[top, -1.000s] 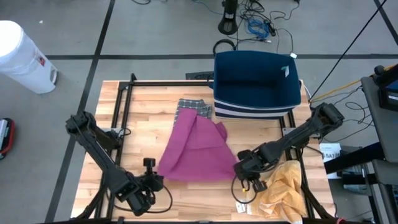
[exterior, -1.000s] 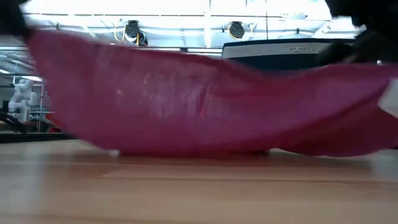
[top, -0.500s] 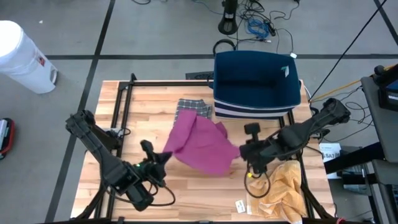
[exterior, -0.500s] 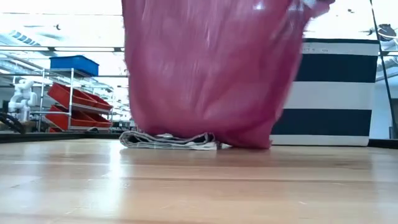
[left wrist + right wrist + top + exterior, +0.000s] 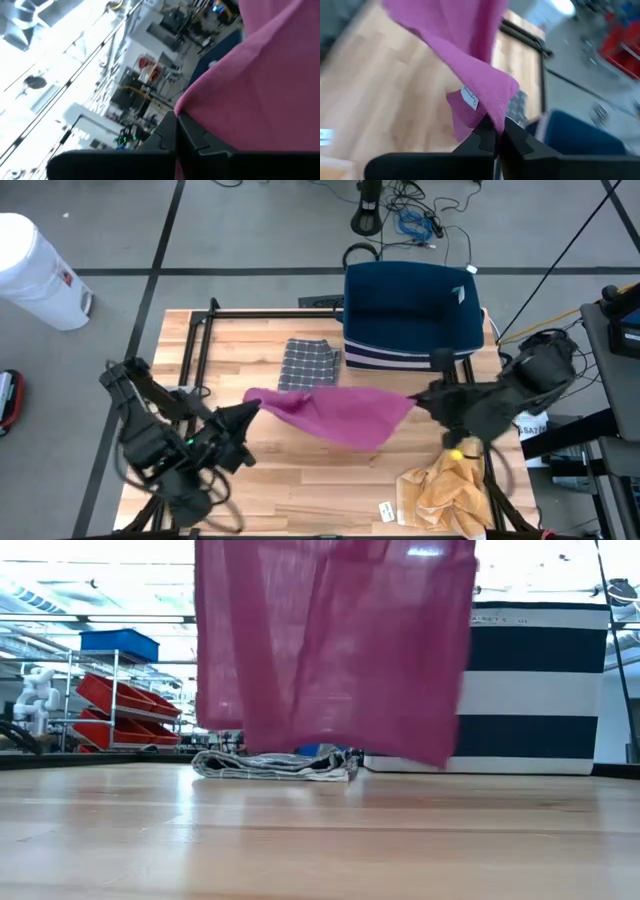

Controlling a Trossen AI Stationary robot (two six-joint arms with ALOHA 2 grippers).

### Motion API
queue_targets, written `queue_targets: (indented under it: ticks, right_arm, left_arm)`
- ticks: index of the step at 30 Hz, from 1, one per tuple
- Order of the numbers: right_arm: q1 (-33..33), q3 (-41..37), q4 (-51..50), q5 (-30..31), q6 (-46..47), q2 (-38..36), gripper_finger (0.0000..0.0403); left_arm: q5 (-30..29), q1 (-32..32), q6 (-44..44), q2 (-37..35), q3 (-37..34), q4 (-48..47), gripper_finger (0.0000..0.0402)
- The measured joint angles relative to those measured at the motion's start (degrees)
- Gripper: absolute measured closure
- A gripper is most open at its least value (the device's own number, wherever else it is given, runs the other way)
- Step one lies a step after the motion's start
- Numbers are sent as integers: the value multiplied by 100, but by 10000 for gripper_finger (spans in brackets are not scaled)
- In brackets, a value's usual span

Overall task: Fold towel
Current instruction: Fold the pink towel

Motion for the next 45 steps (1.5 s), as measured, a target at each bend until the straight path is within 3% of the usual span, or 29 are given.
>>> queue_targets:
  ticks: [5,12,19,23,28,36,45]
  right_arm:
    - [529,442,221,-402,-366,6,403]
    - [1007,620,1296,-2093,-902,18,403]
    - [1183,618,1212,-2225,-936,104,403]
    - [1064,618,724,-1671,-540,104,403]
    - [758,495,-63,-1180,329,115,403]
    - [462,-733,-131,-1212,970,126,403]
    - [-147,-2646,181,-855,969,135,403]
  left_arm:
    - [-1,-538,1151,-2,163,911,401]
    - [320,-1332,2481,-2,165,2323,401]
    - [497,-1871,2907,-2,165,2920,401]
    - [146,-1798,2863,-2,165,2844,401]
    - [264,-1430,1803,-2,165,1726,401]
    - [2156,-325,-1924,13,-138,-1158,401]
    - [2245,654,-3305,33,-1336,-2112,401]
